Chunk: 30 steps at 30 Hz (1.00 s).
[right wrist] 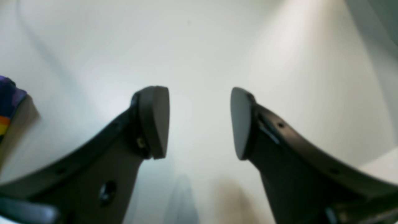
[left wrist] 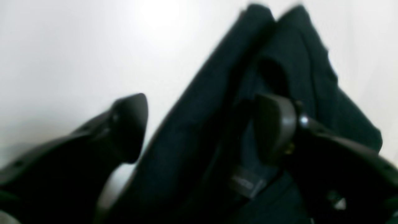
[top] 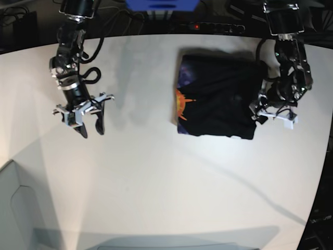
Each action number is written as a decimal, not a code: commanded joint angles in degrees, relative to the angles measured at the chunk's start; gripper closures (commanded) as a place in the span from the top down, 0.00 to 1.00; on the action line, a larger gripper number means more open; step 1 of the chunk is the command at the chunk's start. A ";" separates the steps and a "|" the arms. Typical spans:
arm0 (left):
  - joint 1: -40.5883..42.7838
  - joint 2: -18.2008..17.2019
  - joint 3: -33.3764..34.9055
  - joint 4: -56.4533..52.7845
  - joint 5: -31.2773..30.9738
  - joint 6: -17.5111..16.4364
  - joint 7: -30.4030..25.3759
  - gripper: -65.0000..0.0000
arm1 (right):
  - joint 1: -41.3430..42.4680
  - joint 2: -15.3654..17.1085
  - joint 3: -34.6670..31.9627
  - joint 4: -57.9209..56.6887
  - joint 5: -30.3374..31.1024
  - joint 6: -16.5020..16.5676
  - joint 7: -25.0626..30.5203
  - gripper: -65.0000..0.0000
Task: Fold the T-shirt properly
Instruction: 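Sweep the left gripper across the bundle to flatten it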
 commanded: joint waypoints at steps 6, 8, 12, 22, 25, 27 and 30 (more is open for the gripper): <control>0.07 -2.26 9.73 -0.57 -0.23 0.49 -4.33 0.33 | 1.21 0.31 5.36 1.19 0.94 0.30 1.82 0.49; -1.34 -3.93 15.18 -0.57 -0.23 0.49 -6.70 0.24 | 1.30 0.31 7.56 1.19 0.94 0.21 1.82 0.49; -5.30 -5.86 26.43 -0.66 1.71 0.49 -12.16 0.04 | 2.71 0.22 12.30 1.19 0.94 0.21 1.82 0.49; -24.37 -0.68 60.72 -9.10 27.91 -15.15 -26.84 0.00 | 4.20 0.14 25.84 1.19 0.94 0.12 1.91 0.49; -29.03 4.25 66.61 -13.14 34.85 -19.81 -27.80 0.00 | 4.11 0.14 28.83 1.19 0.94 0.12 1.91 0.49; -31.93 8.99 68.81 -17.19 38.28 -21.92 -27.98 0.00 | 3.94 0.22 30.24 1.19 0.94 0.12 1.91 0.49; -36.15 16.38 70.57 -25.28 41.44 -24.21 -28.07 0.00 | 3.76 0.22 32.35 1.19 0.94 0.12 1.91 0.49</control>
